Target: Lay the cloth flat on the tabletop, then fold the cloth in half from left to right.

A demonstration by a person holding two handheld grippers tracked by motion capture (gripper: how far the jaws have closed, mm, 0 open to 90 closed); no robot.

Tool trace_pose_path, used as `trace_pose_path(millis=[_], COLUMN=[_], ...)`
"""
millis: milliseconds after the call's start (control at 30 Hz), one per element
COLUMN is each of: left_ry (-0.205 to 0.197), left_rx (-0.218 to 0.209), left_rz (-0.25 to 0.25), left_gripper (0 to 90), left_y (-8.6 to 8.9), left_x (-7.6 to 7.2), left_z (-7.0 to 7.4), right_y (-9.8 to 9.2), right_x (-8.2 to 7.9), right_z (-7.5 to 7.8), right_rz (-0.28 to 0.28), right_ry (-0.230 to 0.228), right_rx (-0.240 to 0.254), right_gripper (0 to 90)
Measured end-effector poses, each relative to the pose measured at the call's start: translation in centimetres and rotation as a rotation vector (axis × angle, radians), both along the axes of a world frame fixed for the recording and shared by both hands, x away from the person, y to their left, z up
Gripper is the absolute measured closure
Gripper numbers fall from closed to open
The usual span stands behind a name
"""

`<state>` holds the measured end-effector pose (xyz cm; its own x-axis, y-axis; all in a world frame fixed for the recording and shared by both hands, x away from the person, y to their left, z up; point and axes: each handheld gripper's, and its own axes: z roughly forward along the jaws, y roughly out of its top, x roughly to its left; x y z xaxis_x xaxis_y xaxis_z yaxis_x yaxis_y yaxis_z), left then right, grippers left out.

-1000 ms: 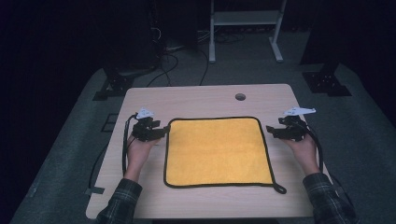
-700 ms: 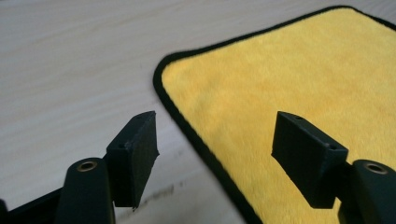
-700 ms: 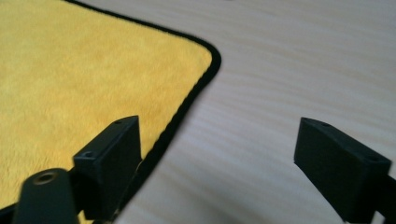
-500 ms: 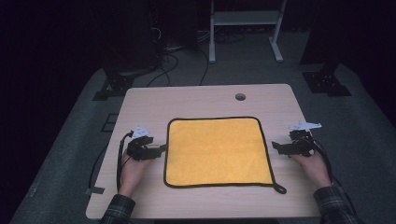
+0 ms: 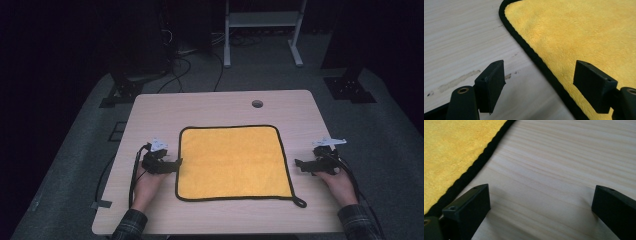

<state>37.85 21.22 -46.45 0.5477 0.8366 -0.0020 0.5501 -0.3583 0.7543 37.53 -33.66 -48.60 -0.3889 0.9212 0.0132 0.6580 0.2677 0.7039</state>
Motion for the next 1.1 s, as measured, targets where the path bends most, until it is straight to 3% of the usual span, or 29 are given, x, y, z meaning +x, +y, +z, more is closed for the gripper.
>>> trace_pose_path(millis=[133, 433, 633, 833, 1100], left_ry=[-0.010, 0.016, 0.003, -0.003, 0.030], left_rx=[-0.012, 0.034, 0.010, -0.008, -0.053], left_rz=[0.024, 0.060, 0.038, 0.000, -0.006], left_gripper=[25.8, 26.2, 34.3, 56.5, 80.9], left_y=[-0.5, -0.6, -0.4, -0.8, -1.0], left_x=[0.8, 1.5, 1.5, 1.1, 1.1], left_z=[-0.2, -1.2, -1.4, -1.3, -1.3], right_y=[-0.3, -0.4, -0.4, -0.4, -0.3], right_x=[0.0, 0.0, 0.0, 0.0, 0.0], right_z=[-0.1, -0.1, -0.1, -0.1, -0.1], right_rz=[-0.019, -0.024, -0.025, -0.024, -0.014], right_ry=[-0.013, -0.013, -0.013, -0.012, -0.014], right_rx=[0.004, 0.004, 0.005, 0.005, 0.005], right_gripper=[1.1, 1.1, 1.1, 1.1, 1.1])
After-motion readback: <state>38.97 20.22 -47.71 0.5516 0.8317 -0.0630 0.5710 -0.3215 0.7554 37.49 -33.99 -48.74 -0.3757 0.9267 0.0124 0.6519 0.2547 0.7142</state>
